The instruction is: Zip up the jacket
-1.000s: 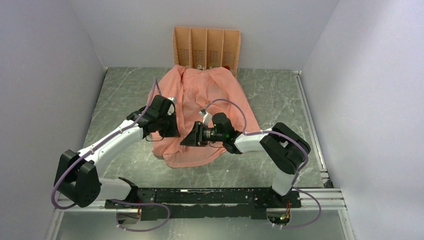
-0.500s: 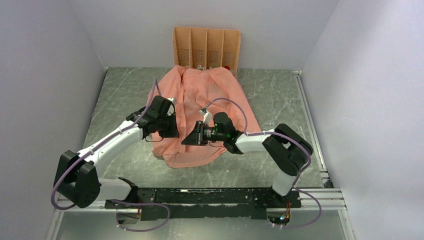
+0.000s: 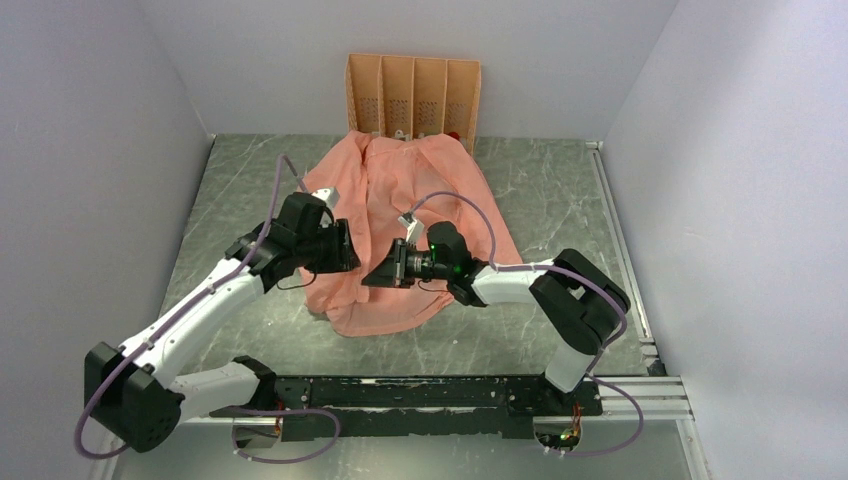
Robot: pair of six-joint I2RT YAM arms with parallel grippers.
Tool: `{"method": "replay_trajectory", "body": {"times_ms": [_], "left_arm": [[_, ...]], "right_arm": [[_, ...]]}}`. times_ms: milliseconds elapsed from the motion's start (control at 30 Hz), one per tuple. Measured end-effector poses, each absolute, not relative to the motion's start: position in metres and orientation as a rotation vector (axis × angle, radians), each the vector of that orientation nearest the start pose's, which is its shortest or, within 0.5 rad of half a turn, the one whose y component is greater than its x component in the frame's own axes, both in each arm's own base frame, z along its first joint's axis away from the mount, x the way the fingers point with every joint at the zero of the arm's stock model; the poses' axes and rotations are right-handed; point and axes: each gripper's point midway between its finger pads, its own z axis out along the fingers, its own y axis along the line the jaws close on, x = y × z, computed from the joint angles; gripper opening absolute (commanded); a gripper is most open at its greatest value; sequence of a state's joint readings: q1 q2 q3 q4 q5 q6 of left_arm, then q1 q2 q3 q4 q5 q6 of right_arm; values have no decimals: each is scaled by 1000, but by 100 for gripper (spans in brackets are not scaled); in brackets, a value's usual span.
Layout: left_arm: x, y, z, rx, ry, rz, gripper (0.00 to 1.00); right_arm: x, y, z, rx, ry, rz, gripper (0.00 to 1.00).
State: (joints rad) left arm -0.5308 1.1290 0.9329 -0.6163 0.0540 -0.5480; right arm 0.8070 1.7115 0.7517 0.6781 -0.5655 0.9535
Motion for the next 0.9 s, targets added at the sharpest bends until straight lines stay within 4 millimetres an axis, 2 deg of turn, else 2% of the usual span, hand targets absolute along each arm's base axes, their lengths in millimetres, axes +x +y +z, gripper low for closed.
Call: {"method": "replay_trajectory", "body": {"times_ms": [267, 367, 533, 700, 900], "left_arm": [[234, -173, 193, -17, 2347, -618, 55], [224, -170, 200, -22, 2301, -661, 55], [207, -171, 200, -15, 2257, -757, 55], [197, -182, 201, -1, 2211, -885, 53], [187, -194, 191, 1, 2201, -1007, 50]], "right_arm": [[220, 405, 167, -369, 2060, 1671, 0], [219, 405, 181, -384, 2015, 1716, 0], [215, 404, 189, -409, 1992, 1769, 0], [208, 403, 204, -434, 1954, 1830, 0], [201, 392, 222, -435, 1882, 1913, 0]]}}
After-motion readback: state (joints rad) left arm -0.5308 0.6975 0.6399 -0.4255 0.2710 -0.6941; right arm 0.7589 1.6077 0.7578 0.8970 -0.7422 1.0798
